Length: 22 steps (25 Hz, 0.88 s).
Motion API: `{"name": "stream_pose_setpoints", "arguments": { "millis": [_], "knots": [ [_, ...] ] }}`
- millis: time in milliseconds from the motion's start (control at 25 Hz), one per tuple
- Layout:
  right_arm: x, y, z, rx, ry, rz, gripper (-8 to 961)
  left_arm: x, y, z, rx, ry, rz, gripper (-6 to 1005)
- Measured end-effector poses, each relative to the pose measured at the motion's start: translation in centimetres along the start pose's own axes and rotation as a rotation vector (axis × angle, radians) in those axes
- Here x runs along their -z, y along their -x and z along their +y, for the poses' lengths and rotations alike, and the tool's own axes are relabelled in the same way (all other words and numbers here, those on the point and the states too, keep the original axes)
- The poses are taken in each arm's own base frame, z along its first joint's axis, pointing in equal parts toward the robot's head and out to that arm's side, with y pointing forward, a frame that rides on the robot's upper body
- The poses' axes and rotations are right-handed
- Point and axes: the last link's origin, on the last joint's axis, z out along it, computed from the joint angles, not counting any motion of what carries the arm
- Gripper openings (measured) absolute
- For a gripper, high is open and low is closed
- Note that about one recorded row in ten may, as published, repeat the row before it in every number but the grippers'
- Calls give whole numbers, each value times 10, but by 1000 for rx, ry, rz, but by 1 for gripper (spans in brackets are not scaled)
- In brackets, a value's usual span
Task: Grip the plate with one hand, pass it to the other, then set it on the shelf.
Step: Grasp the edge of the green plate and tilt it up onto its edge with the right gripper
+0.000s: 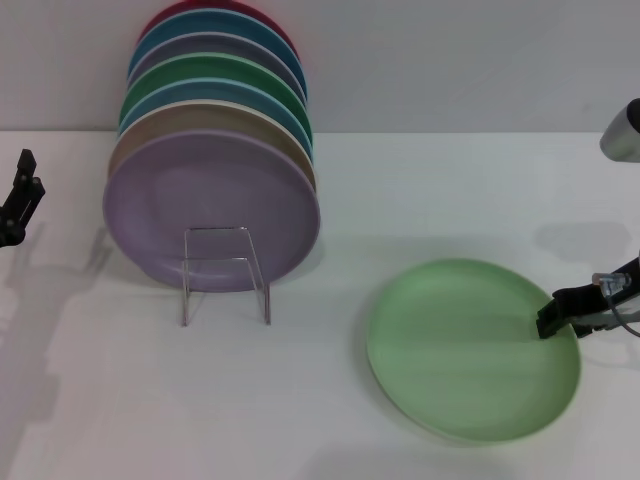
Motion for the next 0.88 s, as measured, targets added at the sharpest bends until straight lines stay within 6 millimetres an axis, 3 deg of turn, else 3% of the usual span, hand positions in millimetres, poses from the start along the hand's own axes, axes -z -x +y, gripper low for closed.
{"name": "stream_pose_setpoints", "arguments": {
  "millis": [160, 360, 600, 800, 880],
  "knots": [
    [0, 1, 0, 7, 0, 0, 515, 0, 0, 0, -1, 0, -3, 814],
    [1, 2, 0, 18, -16, 3, 305, 0, 1, 0, -1, 0, -8, 813],
    [-6, 2, 5, 62, -37, 27, 193, -1, 5, 0, -2, 2, -34, 811],
    [-5, 3, 6, 88, -38, 22, 44, -1, 5, 0, -2, 2, -36, 810],
    [-5, 3, 7, 92, -38, 22, 42, -1, 5, 1, -2, 3, -35, 810]
  ]
}}
